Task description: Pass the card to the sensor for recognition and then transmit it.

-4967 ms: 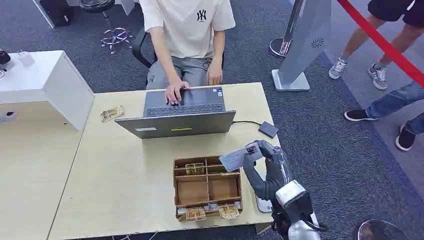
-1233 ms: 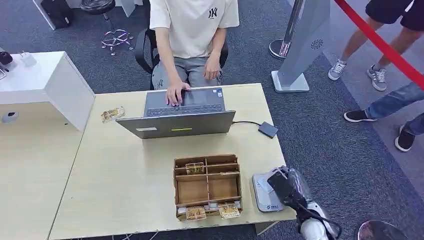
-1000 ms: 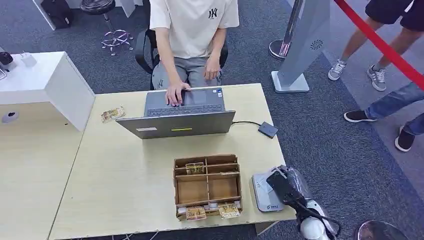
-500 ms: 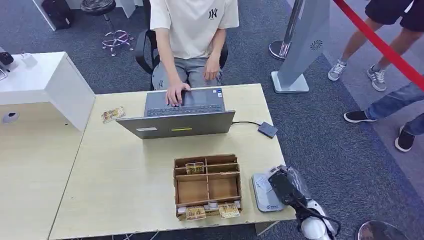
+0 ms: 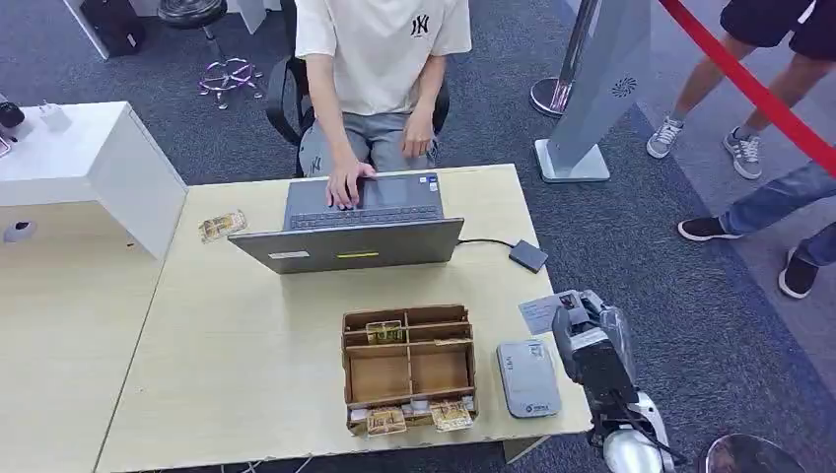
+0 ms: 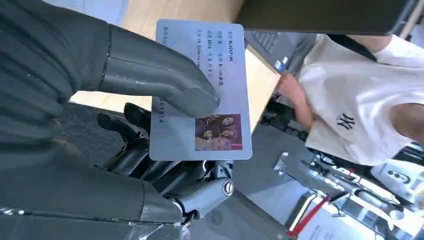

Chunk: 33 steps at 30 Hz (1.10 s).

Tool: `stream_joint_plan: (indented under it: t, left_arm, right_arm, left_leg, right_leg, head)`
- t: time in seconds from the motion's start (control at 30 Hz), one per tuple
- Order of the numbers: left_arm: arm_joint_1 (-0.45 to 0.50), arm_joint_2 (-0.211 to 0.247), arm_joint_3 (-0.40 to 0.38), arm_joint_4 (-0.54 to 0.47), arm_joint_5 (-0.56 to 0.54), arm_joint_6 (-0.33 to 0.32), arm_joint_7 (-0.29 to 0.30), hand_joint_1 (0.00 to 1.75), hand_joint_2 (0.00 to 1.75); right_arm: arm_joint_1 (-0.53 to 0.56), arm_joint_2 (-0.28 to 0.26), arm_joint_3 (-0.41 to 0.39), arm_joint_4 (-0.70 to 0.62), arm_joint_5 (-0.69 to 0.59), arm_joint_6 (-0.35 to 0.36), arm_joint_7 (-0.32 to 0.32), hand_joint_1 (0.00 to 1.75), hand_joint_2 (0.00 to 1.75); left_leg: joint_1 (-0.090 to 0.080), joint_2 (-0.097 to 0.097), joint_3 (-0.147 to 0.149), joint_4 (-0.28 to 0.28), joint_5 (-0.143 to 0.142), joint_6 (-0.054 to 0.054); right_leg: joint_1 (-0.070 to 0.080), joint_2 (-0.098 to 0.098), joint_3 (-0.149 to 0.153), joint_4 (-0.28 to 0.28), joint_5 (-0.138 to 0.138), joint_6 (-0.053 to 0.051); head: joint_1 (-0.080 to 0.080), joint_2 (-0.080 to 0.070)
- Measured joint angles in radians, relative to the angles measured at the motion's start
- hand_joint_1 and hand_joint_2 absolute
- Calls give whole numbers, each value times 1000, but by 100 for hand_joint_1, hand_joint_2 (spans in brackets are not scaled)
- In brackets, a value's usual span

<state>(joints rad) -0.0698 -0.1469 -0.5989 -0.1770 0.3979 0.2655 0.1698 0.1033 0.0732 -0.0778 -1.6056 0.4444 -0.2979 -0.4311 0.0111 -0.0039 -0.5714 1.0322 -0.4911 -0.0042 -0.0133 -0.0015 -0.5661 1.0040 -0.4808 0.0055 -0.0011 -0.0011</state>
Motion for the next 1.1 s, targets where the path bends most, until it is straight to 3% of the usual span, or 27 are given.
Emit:
stream_joint_plan:
  t: [0.23,0.43,0.57,0.73,0.9,1.1]
  left_arm:
    - [0,0,0,0,0,0,0,0,0]
    - [0,-1,0,0,0,1,0,0,0]
    - [0,-4,0,0,-4,1,7,0,0]
    - [0,-6,0,0,-12,0,12,0,0]
    - [-3,-6,-9,0,-32,-11,21,0,0]
    - [-7,-6,-36,0,-61,-32,31,0,0]
  right_arm:
    - [14,12,-1,-46,-3,-1,-2,175,175]
    - [27,22,0,-93,-27,-36,-44,175,175]
    - [45,33,18,-156,5,-104,-88,175,175]
    - [55,37,99,-235,159,-238,-107,175,175]
    - [5,35,208,-250,326,-339,-55,175,175]
    - [-149,21,316,-205,472,-357,36,175,175]
  left_leg:
    - [0,0,0,0,0,0]
    - [0,0,0,0,0,0]
    - [0,0,0,0,0,0]
    - [0,0,0,0,0,0]
    - [0,0,0,0,1,0]
    - [0,4,1,0,1,-1]
  right_leg:
    - [0,0,0,0,0,0]
    - [0,0,0,0,0,0]
    - [0,0,0,0,0,0]
    - [0,0,0,0,0,0]
    - [0,0,0,0,0,0]
    - [0,3,0,1,2,-2]
  head:
    - [0,0]
    - [0,0]
    - [0,0]
    - [0,0]
    - [0,0]
    - [0,0]
